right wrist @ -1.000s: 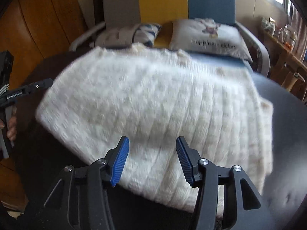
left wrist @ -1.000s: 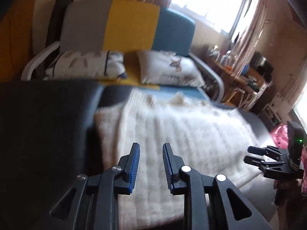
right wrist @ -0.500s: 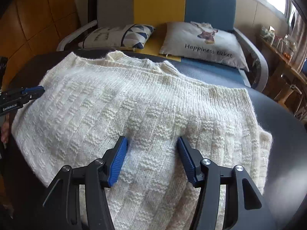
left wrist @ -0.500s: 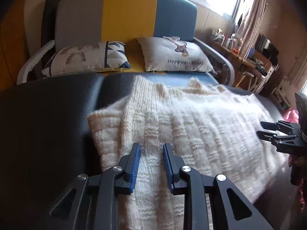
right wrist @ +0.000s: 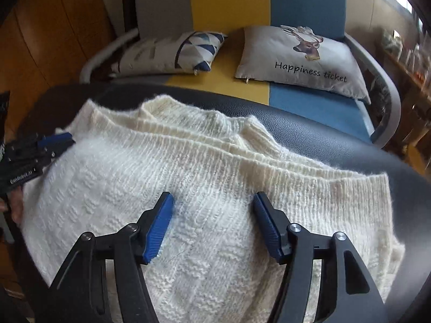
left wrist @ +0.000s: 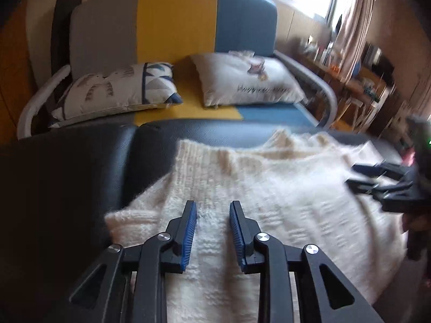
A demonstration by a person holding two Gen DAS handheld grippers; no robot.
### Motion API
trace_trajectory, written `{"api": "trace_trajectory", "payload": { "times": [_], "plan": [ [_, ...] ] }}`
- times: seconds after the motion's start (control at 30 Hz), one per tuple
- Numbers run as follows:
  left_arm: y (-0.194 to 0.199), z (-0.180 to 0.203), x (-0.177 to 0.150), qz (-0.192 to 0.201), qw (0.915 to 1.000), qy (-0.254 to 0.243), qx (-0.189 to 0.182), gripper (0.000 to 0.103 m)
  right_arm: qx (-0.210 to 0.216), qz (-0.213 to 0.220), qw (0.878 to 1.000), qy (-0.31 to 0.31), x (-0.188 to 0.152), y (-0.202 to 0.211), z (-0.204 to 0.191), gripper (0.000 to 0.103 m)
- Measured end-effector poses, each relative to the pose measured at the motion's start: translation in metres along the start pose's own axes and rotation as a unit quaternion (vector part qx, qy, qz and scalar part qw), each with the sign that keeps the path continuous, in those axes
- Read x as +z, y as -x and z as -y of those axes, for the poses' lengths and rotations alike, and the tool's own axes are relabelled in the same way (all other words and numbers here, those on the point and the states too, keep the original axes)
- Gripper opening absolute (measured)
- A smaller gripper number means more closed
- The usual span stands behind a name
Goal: Fold clothes
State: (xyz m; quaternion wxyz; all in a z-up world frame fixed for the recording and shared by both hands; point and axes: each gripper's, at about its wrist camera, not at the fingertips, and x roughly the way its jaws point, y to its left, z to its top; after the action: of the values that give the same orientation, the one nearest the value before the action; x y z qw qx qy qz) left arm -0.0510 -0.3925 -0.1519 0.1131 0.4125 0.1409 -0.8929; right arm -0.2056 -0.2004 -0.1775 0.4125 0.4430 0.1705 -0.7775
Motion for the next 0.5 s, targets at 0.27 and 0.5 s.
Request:
{"api": "trace_trajectory", "payload": {
  "times": [0.27, 0.5],
  "plan": [
    [-0.038, 0.056, 0.025, -0.051, 0.9946, -0.083, -0.034, 0.026, 0.033, 0.002, 0.997, 0.063, 0.022, 0.006, -0.039, 0.064],
    [-0.054, 0.051, 0.026, -0.028, 0.9984, -0.049, -0.010, 0.008, -0.034, -0.011, 0.999, 0.027, 0.029, -0.027, -0.029, 0.059]
  ]
}}
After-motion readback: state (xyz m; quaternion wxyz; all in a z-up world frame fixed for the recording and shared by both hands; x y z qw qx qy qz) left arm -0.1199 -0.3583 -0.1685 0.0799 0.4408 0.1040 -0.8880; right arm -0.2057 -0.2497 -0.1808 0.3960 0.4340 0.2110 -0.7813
